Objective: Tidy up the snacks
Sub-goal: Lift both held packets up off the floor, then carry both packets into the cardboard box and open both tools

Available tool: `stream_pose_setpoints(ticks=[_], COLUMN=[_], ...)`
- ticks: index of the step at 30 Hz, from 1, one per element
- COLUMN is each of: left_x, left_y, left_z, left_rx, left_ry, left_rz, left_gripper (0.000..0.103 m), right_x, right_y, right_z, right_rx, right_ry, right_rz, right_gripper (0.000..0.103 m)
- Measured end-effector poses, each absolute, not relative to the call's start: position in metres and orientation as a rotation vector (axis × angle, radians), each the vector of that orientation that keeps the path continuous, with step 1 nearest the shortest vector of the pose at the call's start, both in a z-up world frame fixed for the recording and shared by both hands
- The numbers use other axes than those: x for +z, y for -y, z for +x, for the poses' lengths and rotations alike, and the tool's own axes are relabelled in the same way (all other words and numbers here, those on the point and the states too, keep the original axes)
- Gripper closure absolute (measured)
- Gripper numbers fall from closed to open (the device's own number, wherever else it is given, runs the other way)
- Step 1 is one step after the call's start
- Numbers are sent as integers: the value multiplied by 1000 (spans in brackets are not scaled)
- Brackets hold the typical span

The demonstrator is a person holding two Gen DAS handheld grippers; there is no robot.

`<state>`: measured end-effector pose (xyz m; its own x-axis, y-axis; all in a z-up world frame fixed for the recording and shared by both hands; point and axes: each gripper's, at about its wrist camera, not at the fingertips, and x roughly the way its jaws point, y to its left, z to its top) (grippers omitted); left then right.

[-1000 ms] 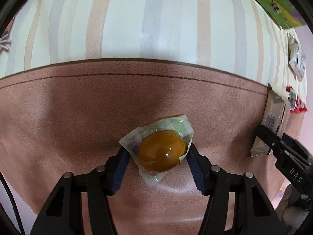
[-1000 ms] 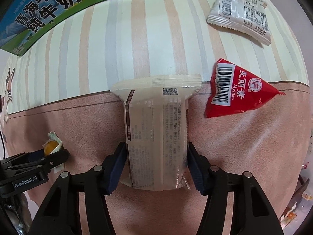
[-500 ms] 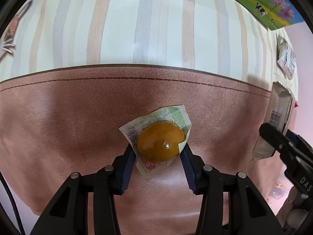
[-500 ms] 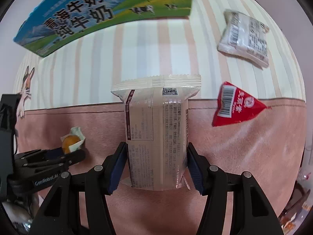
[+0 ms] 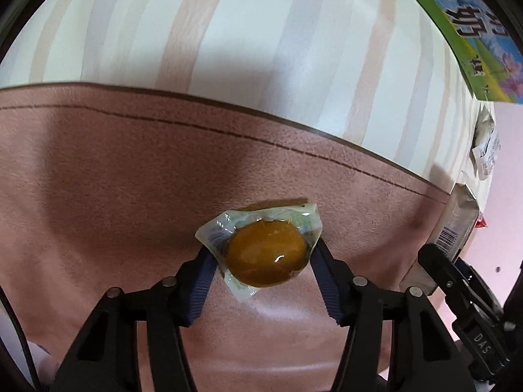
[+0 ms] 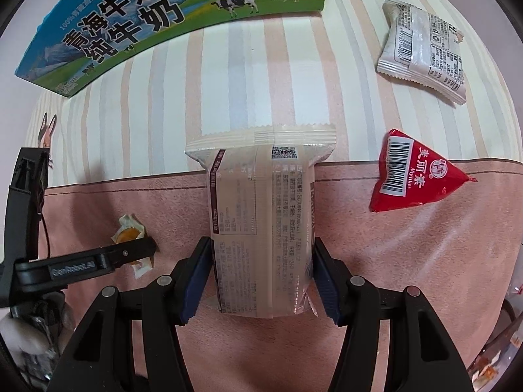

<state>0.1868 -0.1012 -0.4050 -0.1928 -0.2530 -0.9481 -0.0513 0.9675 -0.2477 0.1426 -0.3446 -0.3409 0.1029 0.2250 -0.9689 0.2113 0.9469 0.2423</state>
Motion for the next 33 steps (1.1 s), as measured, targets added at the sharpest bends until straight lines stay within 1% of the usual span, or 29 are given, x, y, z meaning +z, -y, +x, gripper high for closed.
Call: stream_pose_setpoints(ticks=[5,12,15,17,20,22,23,25,27,30,33], left_x=[-399,-380,-371,-355,-332,-323,-325,-333,-357,-391,-399], left_y=[105,121,129,132,138,145,149,147,146,135,126], left_z=[185,182,173,172,174,178,181,186,190,196,201], left_rx=[-192,-191,-207,-233,-273,-318,-336,-321,-300,-273,-243], left_ry=[-1740,-1724,-1703,-1678,-1633,-1636,-1647,-1649,-1708,-1813,-1822], left_rz=[-178,-180,-168,-167,-149,-119,-104,-109,-116,-261,-361], left_gripper=[49,50,52,55,55,54,52,52,52,52,52], right_x=[-350,-355,-346,-338,-321,-308,-303,-298,-300,-307,-309], right_y=[338,332,331,332,331,330,328,326,326,329,335], right_z=[142,140,141,139,139,141,143,150,156,160,158], right_rx=[24,35,38,45,63,86,91,95,87,76,73], right_ry=[-1486,-1484,-1472,-1457,-1422,-1400,-1392,-1383,-1388,-1405,-1412], right_rz=[357,359,356,359,360,356,340,318,307,336,347], right_gripper=[41,41,41,41,41,41,41,41,41,41,41])
